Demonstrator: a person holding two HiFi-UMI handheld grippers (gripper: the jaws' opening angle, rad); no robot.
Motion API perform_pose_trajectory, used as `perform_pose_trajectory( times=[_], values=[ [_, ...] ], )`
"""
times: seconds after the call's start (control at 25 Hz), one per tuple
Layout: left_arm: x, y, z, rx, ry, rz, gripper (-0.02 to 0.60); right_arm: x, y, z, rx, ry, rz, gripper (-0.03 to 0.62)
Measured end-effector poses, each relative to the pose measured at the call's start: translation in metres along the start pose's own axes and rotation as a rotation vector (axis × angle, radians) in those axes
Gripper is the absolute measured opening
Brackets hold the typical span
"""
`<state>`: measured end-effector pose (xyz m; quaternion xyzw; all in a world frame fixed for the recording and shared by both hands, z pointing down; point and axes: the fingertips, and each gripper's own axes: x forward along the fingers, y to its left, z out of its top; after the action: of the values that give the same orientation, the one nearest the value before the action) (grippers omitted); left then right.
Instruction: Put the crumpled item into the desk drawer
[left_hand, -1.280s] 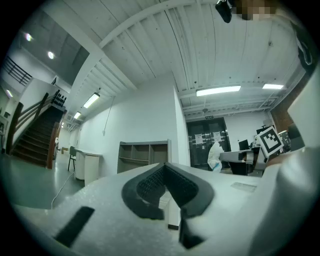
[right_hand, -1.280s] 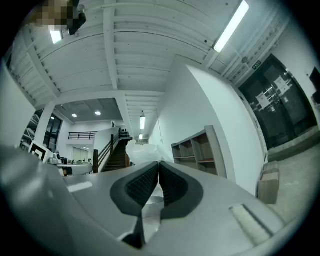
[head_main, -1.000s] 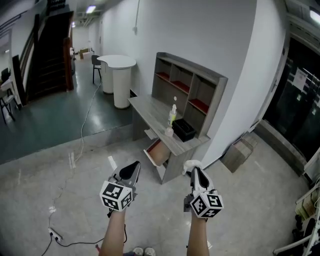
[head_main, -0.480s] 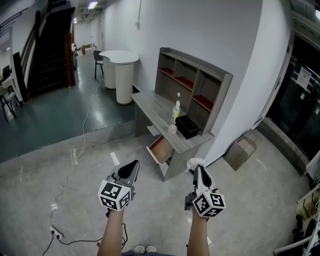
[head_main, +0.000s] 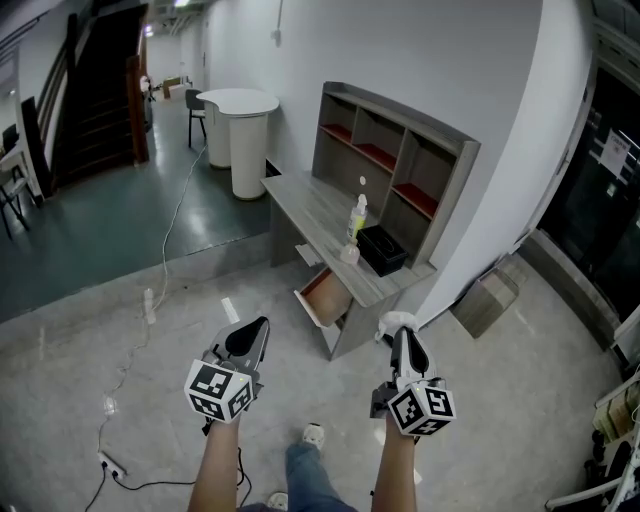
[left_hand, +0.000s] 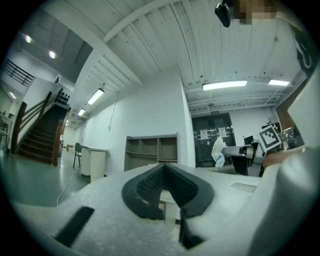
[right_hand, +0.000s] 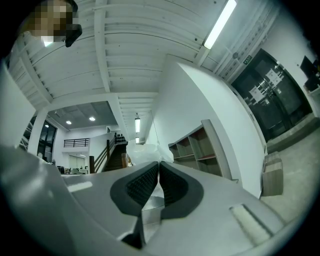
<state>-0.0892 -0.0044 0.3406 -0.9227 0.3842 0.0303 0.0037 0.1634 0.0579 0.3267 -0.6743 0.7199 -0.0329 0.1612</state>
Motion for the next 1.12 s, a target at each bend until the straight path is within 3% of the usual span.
perform_pose_trajectory(
  times=[0.28, 0.88, 1.12],
  values=[
    [0.059, 0.045, -0.024, 0.001, 0.028, 0.032, 0.002, 0.079, -0.027, -0.027, -0.008, 0.019, 0.022, 0.025],
    [0.246, 0.168, -0.043, -0.014, 0.078, 0.136, 0.002, 0.316, -0.096, -0.062, 0.002, 0.095, 0.094, 0.025],
    [0.277, 0.194, -0.068, -0.058, 0.114, 0.15, 0.002, 0.37, -0.1, -0.097, 0.022, 0.157, 0.101, 0.025]
  ],
)
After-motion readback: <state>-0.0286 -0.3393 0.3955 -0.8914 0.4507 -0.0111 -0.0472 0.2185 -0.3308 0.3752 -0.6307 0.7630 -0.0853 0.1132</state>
